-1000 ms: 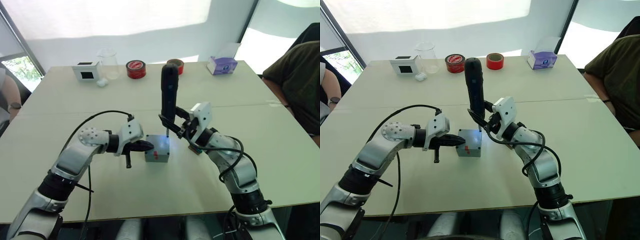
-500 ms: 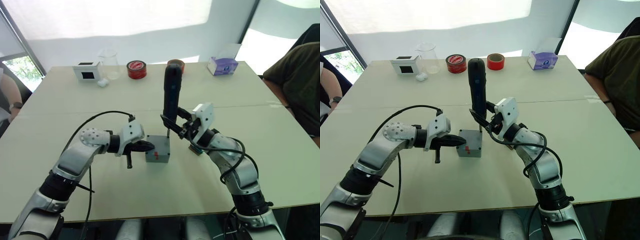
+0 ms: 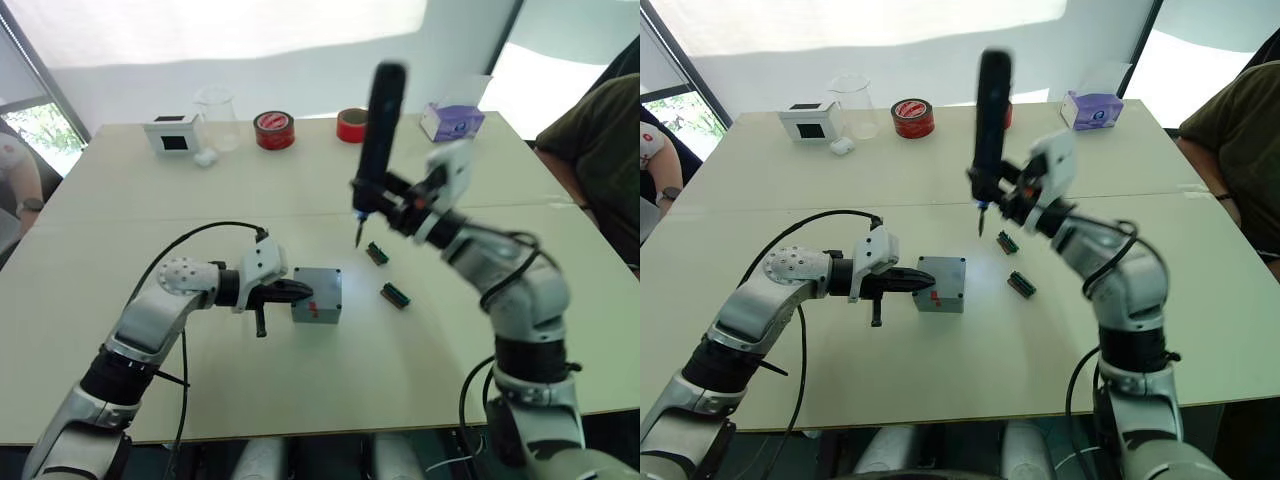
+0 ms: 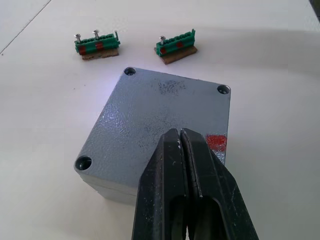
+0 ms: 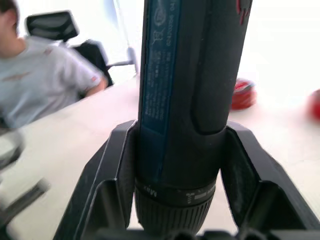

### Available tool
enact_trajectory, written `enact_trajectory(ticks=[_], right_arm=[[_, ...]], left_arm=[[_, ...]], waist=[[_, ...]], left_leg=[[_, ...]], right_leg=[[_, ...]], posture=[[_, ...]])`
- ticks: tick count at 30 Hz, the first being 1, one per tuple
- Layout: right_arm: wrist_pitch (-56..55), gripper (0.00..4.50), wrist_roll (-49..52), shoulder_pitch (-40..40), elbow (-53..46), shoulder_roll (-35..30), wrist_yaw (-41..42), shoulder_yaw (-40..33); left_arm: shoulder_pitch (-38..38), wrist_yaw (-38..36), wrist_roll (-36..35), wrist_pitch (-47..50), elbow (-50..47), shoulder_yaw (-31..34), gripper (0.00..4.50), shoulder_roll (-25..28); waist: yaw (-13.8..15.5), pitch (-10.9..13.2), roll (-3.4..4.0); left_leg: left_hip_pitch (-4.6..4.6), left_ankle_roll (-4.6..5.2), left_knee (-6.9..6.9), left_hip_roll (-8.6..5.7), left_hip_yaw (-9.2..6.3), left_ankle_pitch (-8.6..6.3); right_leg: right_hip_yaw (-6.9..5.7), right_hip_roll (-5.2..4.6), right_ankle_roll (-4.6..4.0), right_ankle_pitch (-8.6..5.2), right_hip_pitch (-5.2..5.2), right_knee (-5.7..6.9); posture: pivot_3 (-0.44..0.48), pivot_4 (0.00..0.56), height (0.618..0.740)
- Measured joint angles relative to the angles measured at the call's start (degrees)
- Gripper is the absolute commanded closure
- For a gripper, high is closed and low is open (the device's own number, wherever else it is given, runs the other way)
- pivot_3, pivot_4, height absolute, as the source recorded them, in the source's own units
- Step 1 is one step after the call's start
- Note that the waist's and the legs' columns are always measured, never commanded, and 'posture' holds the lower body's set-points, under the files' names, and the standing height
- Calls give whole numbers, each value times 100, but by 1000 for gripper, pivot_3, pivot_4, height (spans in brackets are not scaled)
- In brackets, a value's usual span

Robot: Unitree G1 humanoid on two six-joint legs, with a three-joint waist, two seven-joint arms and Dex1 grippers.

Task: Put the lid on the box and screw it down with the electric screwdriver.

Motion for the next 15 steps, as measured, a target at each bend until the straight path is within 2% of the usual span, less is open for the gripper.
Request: enact_trajectory(ticks=[3,4,6,8,10,15], right_arm=[[1391,2665,867,-764,427,-650,-268,-593],[2196,2665,1063,-1147,818,-1116,-320,-778],[3110,2665,1034,-1410,1267,-1830,-369,-760],[3969,2665,848,-1161,1665,-2629,-370,-498],[4276,2665,815,-658,2029,-3061,-280,-99],[4314,2665,958,-179,2850,-3393,-22,696]], left_arm=[[133,196,-552,544,-24,390,4500,-244],[173,286,-848,842,-45,620,4500,-287],[184,302,-1117,1104,-198,872,4500,-124],[202,205,-1412,1394,-559,1215,4500,340],[219,72,-1649,1559,-923,1316,4500,590],[320,-146,-1949,1735,-1481,1275,4500,915]], waist=[[-1,35,23],[3,66,17],[34,99,-13],[38,103,-18],[24,106,-15],[-116,163,60]], left_leg=[[-12,1,-1,0,3,0],[-16,2,3,0,3,1],[-26,2,3,4,-3,1],[-31,4,-7,4,-1,0],[-38,14,-4,-2,9,-6],[-114,20,57,-7,36,-6]], right_leg=[[-2,-1,0,0,-8,-4],[-3,-3,-1,0,-10,-3],[-13,-1,-21,-12,-16,-5],[-15,-6,-26,-15,-15,-21],[-13,-8,-26,-16,-15,-31],[-5,6,14,7,-86,0]], posture=[[0,150,740],[0,150,740],[0,150,740],[0,150,740],[0,150,740],[0,150,740]])
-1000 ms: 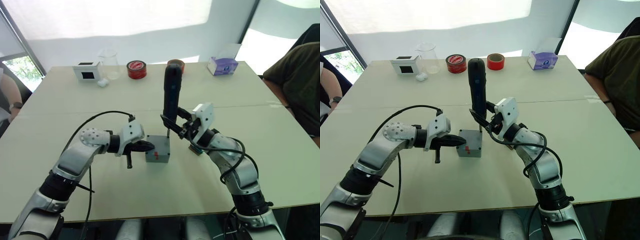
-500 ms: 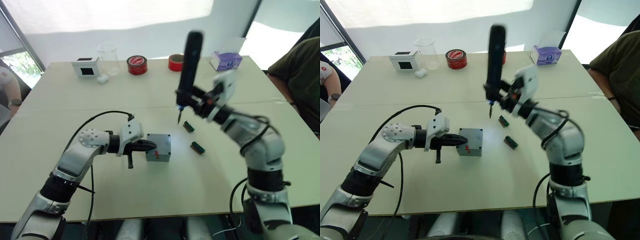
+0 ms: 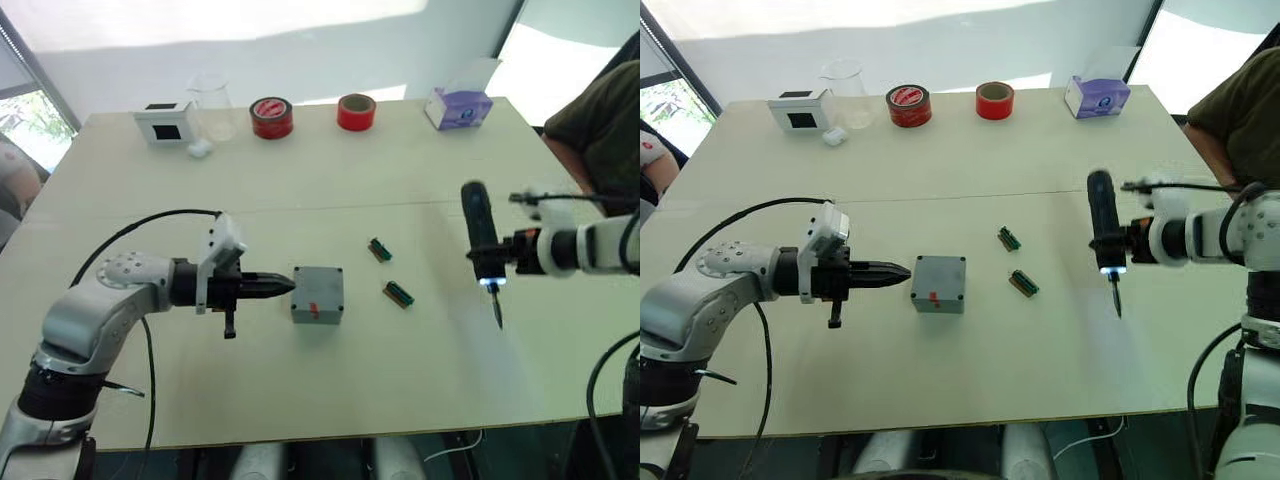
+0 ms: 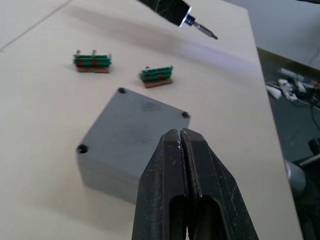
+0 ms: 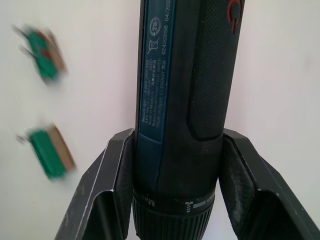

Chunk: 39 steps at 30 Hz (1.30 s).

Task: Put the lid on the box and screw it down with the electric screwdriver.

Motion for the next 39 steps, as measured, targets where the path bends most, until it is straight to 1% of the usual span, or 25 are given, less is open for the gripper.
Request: enact_trajectory(ticks=[3,7,8,9,10,11,13,14,21,25,29,31,33,35,37,38,39], right_arm=[[0,2665,25,-23,148,-145,156,256],[-2,2665,-66,-87,200,-144,353,530],[-6,2665,-199,-124,266,-144,463,619],[-36,1688,-371,-124,353,-170,576,767],[-89,1561,-454,-125,364,-193,677,812],[-128,1221,-491,-125,364,-219,742,839],[-309,381,-685,-126,354,-309,980,1000],[-371,117,-733,-126,348,-318,1048,1030],[-766,117,-1275,-130,324,-343,1437,1196],[-1061,117,-1509,-322,188,-332,1558,1194],[-2204,117,-1901,-739,-857,-703,2132,1277],[-2514,117,-1886,-707,-1460,-722,2381,1186],[-2616,117,-1585,-413,-2246,-509,2672,1109],[-2649,117,-1311,64,-2963,-253,2899,1182],[-2772,117,-1275,561,-3539,-25,2930,1351],[-2823,117,-1267,689,-3713,73,2931,1485],[-2932,117,-1335,924,-3953,334,2844,1713]], left_arm=[[48,-28,-88,44,-228,-137,4500,20],[95,27,-157,44,-286,-193,4500,22],[223,90,-113,26,-320,-205,4500,46],[374,145,-31,25,-306,-244,4500,65],[411,180,-7,25,-296,-284,4500,72],[412,194,0,23,-296,-311,4500,73],[413,213,44,-26,-237,-321,4500,106],[412,218,69,-48,-198,-319,4500,130],[298,228,88,-80,73,-305,4500,194],[212,203,131,-137,362,-260,4500,306],[-49,369,424,-474,1054,40,4500,353],[-84,481,629,-664,1279,51,4500,337],[-92,591,831,-839,1412,7,4500,227],[-106,629,992,-994,1463,-169,4500,83],[-113,675,1196,-1101,1589,-372,4500,-63],[-112,700,1254,-1114,1625,-445,4500,-120],[-142,735,1408,-1199,1692,-621,4500,-234]], waist=[[-12,7,-4],[15,11,-10],[20,12,-11],[32,15,-17],[39,17,-20],[42,16,-22],[39,16,-23],[34,16,-24],[30,15,-26],[12,18,-21],[9,20,-16],[11,17,-22],[20,14,-36],[49,17,-41],[103,15,-44],[115,12,-48],[127,11,-53]], left_leg=[[1,3,8,12,-1,-2],[1,3,22,13,-3,-2],[2,5,24,11,-3,-3],[1,5,26,10,-5,-3],[0,5,28,9,-7,-3],[0,5,31,9,-9,-3],[2,5,35,8,-10,-3],[3,5,36,8,-10,-3],[5,4,39,9,-9,-2],[4,3,38,9,-8,-1],[4,0,35,14,-9,0],[4,0,33,15,-10,0],[5,0,35,15,-13,0],[2,0,40,8,-14,0],[1,1,48,5,-16,-1],[7,2,52,5,-16,-1],[5,2,51,5,-16,-1]], right_leg=[[-2,17,4,1,2,5],[-2,22,8,4,3,19],[-2,21,9,4,7,18],[-2,21,9,4,9,17],[-2,21,10,4,9,17],[-2,21,10,5,13,17],[-3,21,15,7,16,17],[-3,21,16,8,18,17],[-2,21,19,10,19,19],[-2,22,20,10,13,22],[-3,28,22,8,5,26],[-4,28,22,8,7,22],[-4,28,22,8,13,21],[-3,19,23,10,16,25],[-3,18,27,14,20,24],[-3,18,27,14,26,26],[-3,19,29,16,23,25]], posture=[[0,150,740],[0,150,740],[0,150,740],[0,150,740],[0,150,740],[0,150,740],[0,150,740],[0,150,740],[0,150,740],[0,150,740],[0,150,740],[0,150,740],[0,150,740],[0,150,740],[0,150,740],[0,150,740],[0,150,740]])
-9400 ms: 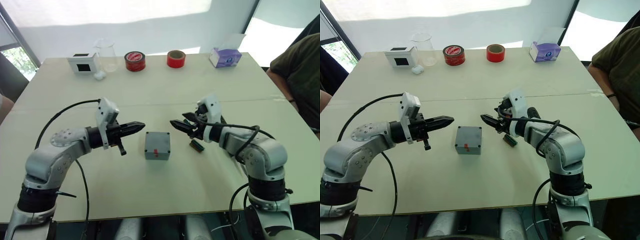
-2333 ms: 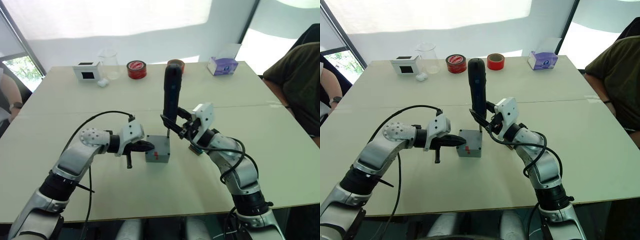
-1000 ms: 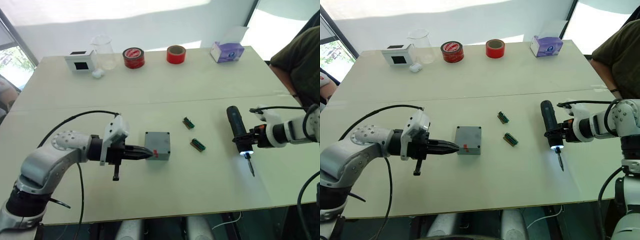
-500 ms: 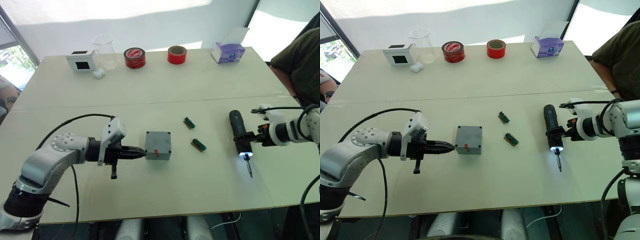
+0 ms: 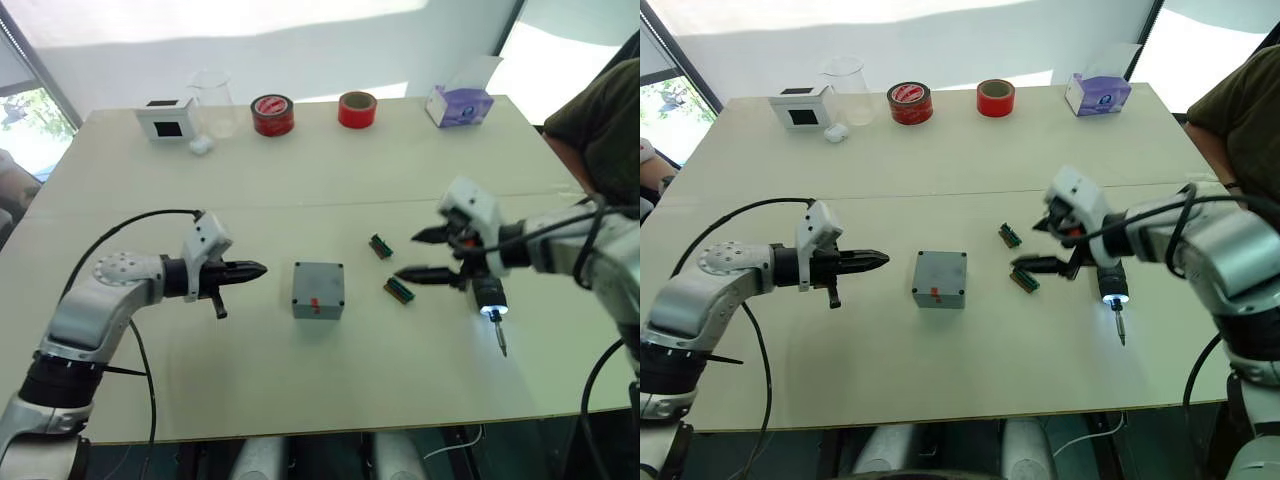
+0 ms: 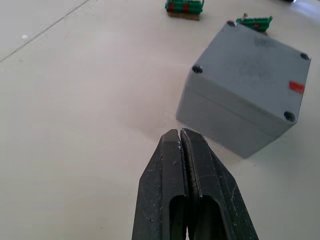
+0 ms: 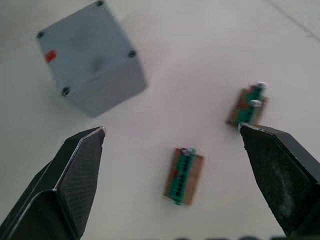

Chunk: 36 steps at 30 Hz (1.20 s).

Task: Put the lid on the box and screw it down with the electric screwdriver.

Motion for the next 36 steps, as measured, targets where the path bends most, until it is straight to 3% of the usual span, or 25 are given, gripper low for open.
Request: enact_trajectory(ticks=[4,16,21,26,31,36], right_arm=[[-253,117,-348,388,-145,606,-264,875],[-51,117,-523,265,-62,1177,-462,861],[503,117,-35,324,-233,1643,-536,661],[680,117,184,331,-564,1398,-588,214],[108,117,-371,315,-517,583,-474,256],[-453,117,-729,179,-133,746,-309,588]], left_arm=[[-28,39,364,-202,101,-525,4500,-259],[-647,-224,856,-710,961,-814,4500,-701],[-1130,-286,1036,-934,1508,-835,4500,-1070],[-1183,-300,1070,-1123,1697,-854,4500,-1070],[-769,-391,1076,-1075,1563,-626,4500,-507],[-151,-448,870,-597,690,-457,4500,-262]], waist=[[24,-3,-10],[30,-3,-11],[34,-3,-11],[18,-3,-11],[-22,-3,-11],[-5,-3,-12]], left_leg=[[0,-4,10,-5,1,2],[-2,1,59,-2,-8,-1],[-4,3,72,-3,-10,-2],[-3,6,72,-2,-11,-3],[-3,6,69,0,-8,-4],[-3,8,72,-1,-8,-5]], right_leg=[[5,-3,-1,0,-7,21],[2,4,-1,-2,-1,59],[1,4,-1,-1,2,66],[1,5,-1,-2,0,66],[2,6,0,-2,-5,66],[5,2,0,-2,-1,67]], posture=[[0,150,740],[0,150,740],[0,150,740],[0,150,740],[0,150,740],[0,150,740]])
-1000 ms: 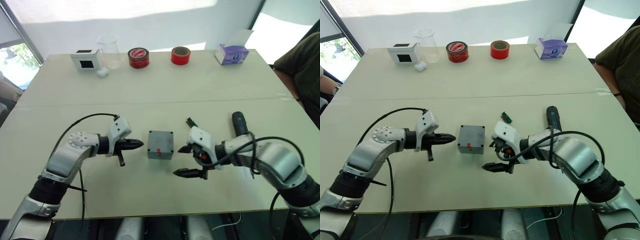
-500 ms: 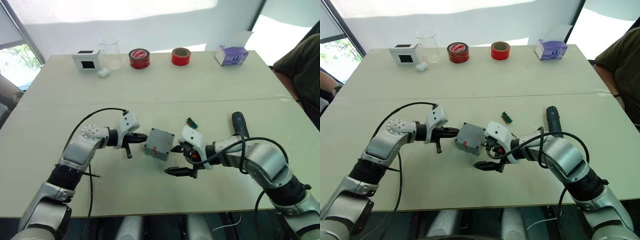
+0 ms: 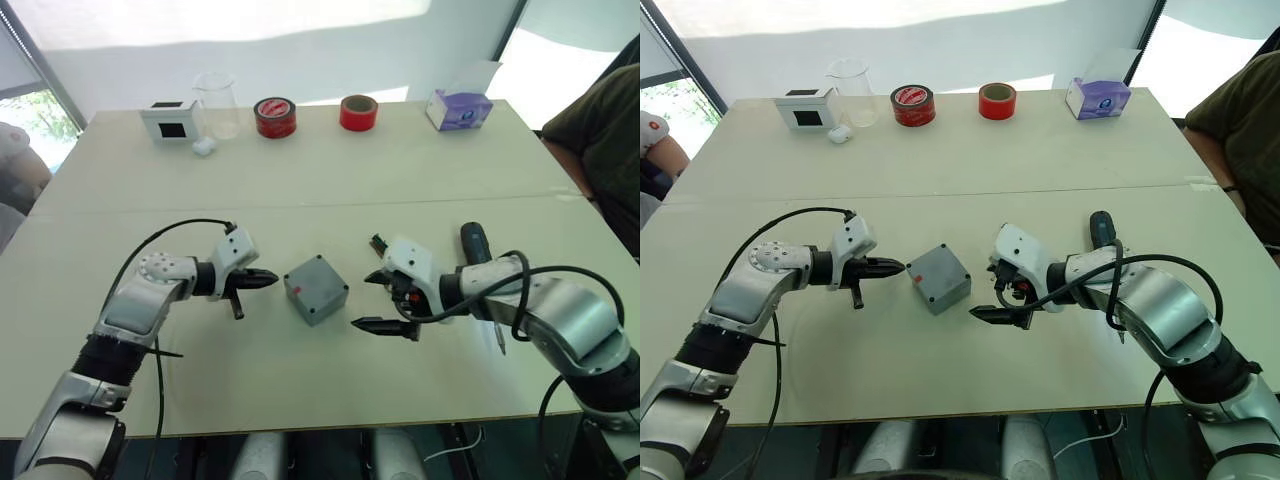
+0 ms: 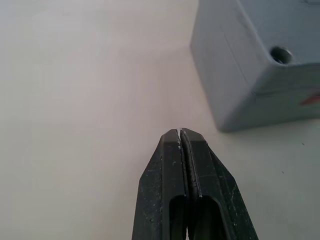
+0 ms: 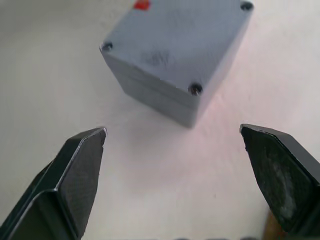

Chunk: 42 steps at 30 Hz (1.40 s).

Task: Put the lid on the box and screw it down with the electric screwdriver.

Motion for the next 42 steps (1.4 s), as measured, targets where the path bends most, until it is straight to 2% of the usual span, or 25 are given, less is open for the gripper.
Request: enact_trajectory(ticks=[7,33,35,37,40,42], right_arm=[[-204,117,-224,-51,254,383,65,399],[313,117,38,276,-166,560,-211,15],[317,117,95,317,-183,489,-217,-220],[250,117,173,484,-165,362,-269,-845],[13,117,102,865,79,146,-417,-1701],[-211,117,-7,1182,231,135,-509,-1947]], left_arm=[[202,201,-92,392,-562,-25,4500,-304],[-156,149,-29,323,-205,-62,4500,-463],[-155,82,-43,325,-213,-61,4500,-409],[-142,-47,-128,407,-273,-3,4500,-156],[-134,-225,-494,730,-507,434,4500,218],[-141,-348,-848,1041,-769,698,4500,370]], waist=[[32,0,0],[32,0,0],[34,0,0],[34,1,-1],[36,1,-3],[27,0,-3]], left_leg=[[0,0,5,-1,-1,0],[0,0,4,-1,-2,0],[0,0,5,-1,-2,0],[0,0,4,-1,-1,0],[1,0,4,0,-2,0],[3,1,4,1,-1,0]], right_leg=[[-1,0,0,0,4,1],[-1,2,0,0,3,2],[-1,2,0,0,3,1],[-1,2,0,0,3,1],[-1,2,0,0,5,0],[-1,2,0,0,6,0]], posture=[[0,150,740],[0,150,740],[0,150,740],[0,150,740],[0,150,740],[0,150,740]])
